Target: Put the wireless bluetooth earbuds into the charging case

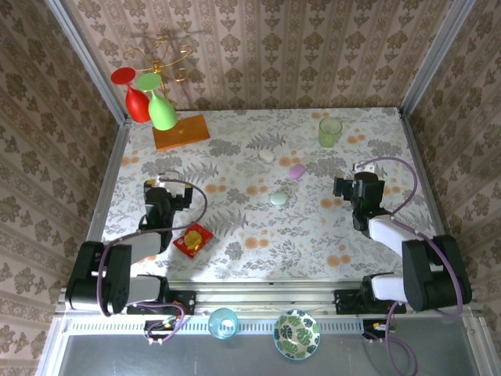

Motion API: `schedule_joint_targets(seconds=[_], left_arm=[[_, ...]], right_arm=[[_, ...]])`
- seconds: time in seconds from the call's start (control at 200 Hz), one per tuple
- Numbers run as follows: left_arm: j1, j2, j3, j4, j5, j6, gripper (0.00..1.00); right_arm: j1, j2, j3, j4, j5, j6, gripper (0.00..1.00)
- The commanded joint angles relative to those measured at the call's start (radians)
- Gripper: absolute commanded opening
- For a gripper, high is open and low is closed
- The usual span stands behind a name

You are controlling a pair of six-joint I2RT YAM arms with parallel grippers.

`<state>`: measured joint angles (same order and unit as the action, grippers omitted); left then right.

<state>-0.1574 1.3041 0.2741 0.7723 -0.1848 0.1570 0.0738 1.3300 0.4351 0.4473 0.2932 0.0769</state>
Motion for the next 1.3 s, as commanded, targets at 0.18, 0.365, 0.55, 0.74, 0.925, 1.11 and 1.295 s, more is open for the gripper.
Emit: schedule_joint_targets(seconds=[0.18, 0.365, 0.55, 0.74, 0.925, 1.11, 1.295], left_arm=[[0.097, 0.188, 0.055, 0.211, 0.118, -0.057, 1.0], [0.139, 0.253, 0.12, 0.149, 0.169, -0.089, 1.0], [0.139, 0.251, 0.119, 0.145, 0.154, -0.09, 1.0], [0.127, 0.249, 0.116, 0.144, 0.149, -0.081, 1.0], [0.127, 0.251, 0.119, 0.141, 0.153, -0.08, 1.0], [0.13, 0.253, 0.123, 0.134, 0.16, -0.082, 1.0], [0.135, 0.251, 0.124, 0.13, 0.17, -0.083, 1.0]], right_arm=[[-0.038, 0.143, -0.035, 0.379, -0.135, -0.029, 1.0], [-0.045, 0.207, -0.035, 0.431, -0.16, -0.031, 1.0], [-0.045, 0.205, -0.033, 0.428, -0.162, -0.03, 1.0], [-0.046, 0.204, -0.035, 0.426, -0.163, -0.031, 1.0], [-0.046, 0.204, -0.034, 0.426, -0.163, -0.03, 1.0], [-0.046, 0.204, -0.033, 0.425, -0.162, -0.031, 1.0], [-0.046, 0.205, -0.035, 0.427, -0.161, -0.031, 1.0]])
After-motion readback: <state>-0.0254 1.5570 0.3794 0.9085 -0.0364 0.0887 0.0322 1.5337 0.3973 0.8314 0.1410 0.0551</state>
